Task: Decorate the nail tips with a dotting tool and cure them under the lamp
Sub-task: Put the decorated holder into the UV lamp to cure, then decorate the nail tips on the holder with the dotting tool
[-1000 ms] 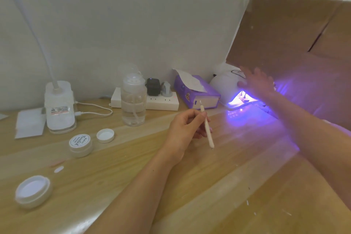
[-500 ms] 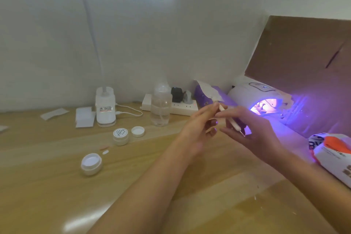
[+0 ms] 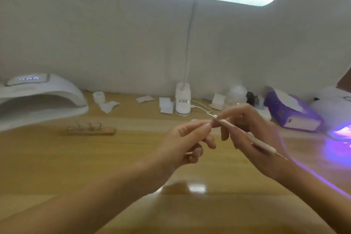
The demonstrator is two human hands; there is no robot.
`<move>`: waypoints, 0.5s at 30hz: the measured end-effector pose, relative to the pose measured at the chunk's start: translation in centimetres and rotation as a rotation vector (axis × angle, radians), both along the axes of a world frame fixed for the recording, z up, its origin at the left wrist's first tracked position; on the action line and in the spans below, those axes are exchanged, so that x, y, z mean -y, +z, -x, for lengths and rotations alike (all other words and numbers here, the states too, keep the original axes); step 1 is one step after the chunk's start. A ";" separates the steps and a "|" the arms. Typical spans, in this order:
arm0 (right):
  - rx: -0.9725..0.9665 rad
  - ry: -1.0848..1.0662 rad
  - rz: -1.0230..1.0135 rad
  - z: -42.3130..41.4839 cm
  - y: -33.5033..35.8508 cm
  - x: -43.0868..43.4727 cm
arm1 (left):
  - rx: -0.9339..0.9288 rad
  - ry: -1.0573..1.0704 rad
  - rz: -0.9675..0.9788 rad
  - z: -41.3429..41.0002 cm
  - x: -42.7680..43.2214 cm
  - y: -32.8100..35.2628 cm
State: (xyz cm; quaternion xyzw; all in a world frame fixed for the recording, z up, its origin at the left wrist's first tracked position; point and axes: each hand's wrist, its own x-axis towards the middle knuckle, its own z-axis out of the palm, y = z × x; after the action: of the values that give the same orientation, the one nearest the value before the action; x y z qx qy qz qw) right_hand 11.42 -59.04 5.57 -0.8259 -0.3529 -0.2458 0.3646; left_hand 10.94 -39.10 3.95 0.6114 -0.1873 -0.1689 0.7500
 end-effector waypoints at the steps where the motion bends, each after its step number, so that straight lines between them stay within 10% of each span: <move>1: -0.010 0.043 0.041 0.1 -0.3 -1.3 | 0.055 0.009 -0.067 0.7 -2.5 -0.4; 15: -0.123 -0.112 0.722 -5.5 -3.2 -19.6 | 0.382 0.758 -1.194 -2.7 -28.7 -4.1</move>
State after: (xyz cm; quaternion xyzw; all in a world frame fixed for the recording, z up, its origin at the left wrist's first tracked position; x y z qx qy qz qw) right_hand 16.90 -39.49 2.34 -0.9326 -0.3485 -0.0750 0.0562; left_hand 13.66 -10.45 -0.14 0.9576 0.0335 0.1386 0.2504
